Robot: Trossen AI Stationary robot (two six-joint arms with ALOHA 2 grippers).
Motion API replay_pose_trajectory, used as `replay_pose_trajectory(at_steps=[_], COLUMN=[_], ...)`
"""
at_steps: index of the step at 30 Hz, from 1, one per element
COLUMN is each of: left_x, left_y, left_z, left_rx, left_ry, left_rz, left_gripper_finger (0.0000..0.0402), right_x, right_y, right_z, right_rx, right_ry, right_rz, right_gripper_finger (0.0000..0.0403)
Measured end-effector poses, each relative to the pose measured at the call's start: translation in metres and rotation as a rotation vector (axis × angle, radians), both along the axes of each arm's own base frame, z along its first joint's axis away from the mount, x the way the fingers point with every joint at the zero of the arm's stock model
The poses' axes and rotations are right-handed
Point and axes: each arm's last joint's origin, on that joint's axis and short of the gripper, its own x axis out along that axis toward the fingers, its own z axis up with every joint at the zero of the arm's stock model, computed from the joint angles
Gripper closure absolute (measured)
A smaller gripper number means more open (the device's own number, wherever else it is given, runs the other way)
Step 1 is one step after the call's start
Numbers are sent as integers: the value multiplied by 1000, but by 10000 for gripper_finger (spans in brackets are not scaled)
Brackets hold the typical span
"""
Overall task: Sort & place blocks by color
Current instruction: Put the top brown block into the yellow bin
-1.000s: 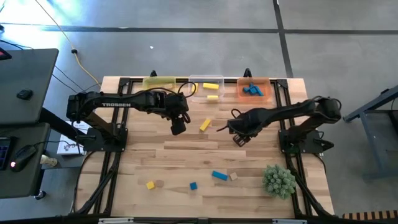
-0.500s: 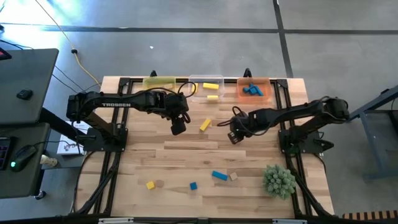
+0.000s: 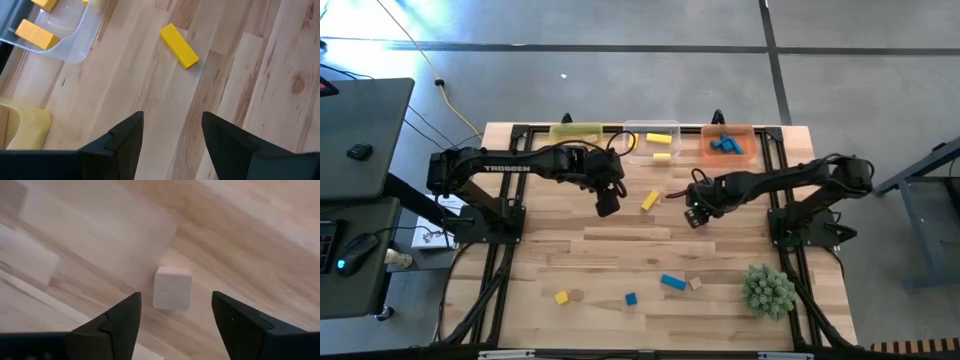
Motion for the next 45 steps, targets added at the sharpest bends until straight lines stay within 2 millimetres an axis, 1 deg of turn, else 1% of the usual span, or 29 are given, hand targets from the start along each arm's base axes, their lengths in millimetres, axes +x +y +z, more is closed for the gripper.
replay_pose_trajectory(at_steps=[3,8,14,17,22,24,30,33,36,39,45], left_x=[1,-1,-3,-5,-6,-6,-10,-13,-17,-20,-24], left_y=[1,5,14,19,28,32,45,52,60,69,82], left_z=[0,0,1,1,2,2,4,3,4,4,7], left_rx=[2,9,11,17,34,42,48,11,-34,-62,-120], left_ry=[-9,-5,-7,-7,-28,-33,-55,-70,-97,-124,-207], left_rz=[3,3,31,36,50,53,96,103,107,117,111], left_gripper_finger=[209,209,209,209,209,209,209,209,209,209,209], right_x=[3,8,10,11,13,14,18,24,35,46,65], right_y=[1,1,0,0,0,0,0,-2,-11,-23,-55], right_z=[-10,-23,-33,-35,-35,-34,-32,-23,-10,7,47], right_rx=[34,42,39,39,18,14,40,37,26,-1,-85], right_ry=[41,85,122,126,103,95,73,32,-23,-94,-243], right_rz=[6,9,7,7,5,15,37,81,132,178,301], right_gripper_finger=[171,171,175,198,273,295,296,296,296,296,296])
